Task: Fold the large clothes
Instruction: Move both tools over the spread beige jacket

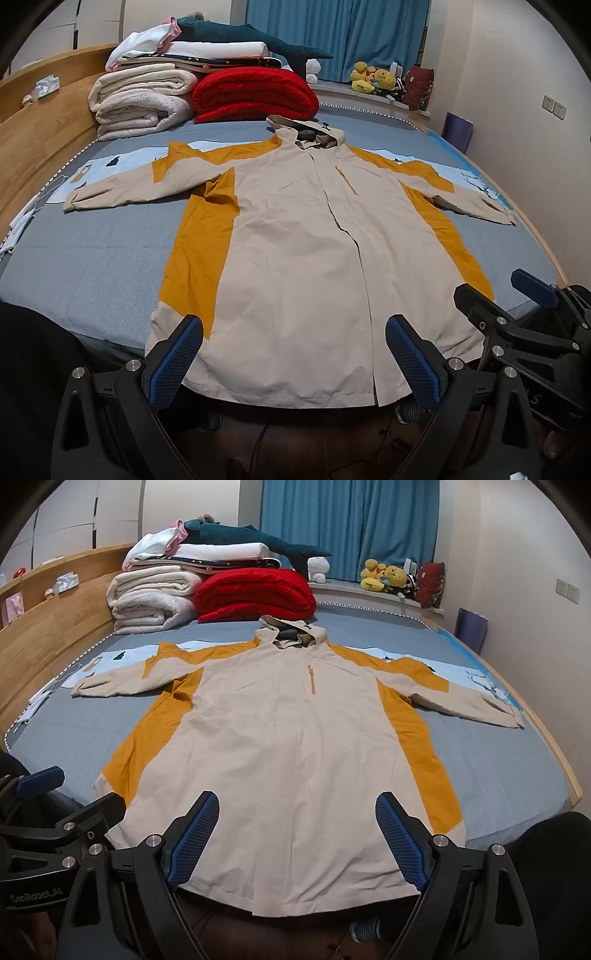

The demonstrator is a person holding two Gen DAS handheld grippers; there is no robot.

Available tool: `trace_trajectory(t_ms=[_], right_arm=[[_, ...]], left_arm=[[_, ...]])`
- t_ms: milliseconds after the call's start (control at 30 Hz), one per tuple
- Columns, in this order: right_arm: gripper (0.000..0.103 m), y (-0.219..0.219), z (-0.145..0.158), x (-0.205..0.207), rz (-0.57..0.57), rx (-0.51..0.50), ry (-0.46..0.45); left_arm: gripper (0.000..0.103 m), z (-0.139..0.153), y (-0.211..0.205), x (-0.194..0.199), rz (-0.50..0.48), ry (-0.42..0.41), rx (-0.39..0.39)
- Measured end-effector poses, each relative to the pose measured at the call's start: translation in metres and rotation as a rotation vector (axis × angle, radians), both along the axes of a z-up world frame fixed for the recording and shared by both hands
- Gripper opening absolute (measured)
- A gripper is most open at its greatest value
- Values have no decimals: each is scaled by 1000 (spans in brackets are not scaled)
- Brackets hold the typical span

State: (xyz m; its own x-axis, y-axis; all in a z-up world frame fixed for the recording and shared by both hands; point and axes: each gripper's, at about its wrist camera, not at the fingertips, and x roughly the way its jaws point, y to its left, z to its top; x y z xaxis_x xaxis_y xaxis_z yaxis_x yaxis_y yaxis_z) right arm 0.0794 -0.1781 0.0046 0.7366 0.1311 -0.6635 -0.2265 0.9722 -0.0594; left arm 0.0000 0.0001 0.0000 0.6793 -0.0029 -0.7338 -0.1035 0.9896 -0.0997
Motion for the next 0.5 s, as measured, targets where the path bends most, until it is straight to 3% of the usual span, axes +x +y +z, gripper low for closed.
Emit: trace_trajectory(t_ms=[200, 500], right_arm=[[87, 0, 0, 0, -1, 2, -1], [87, 5, 6, 1, 5, 20, 1]], left_arm=[[97, 0, -1, 1, -9, -2, -2], [69, 22, 4, 0, -13, -39, -16]])
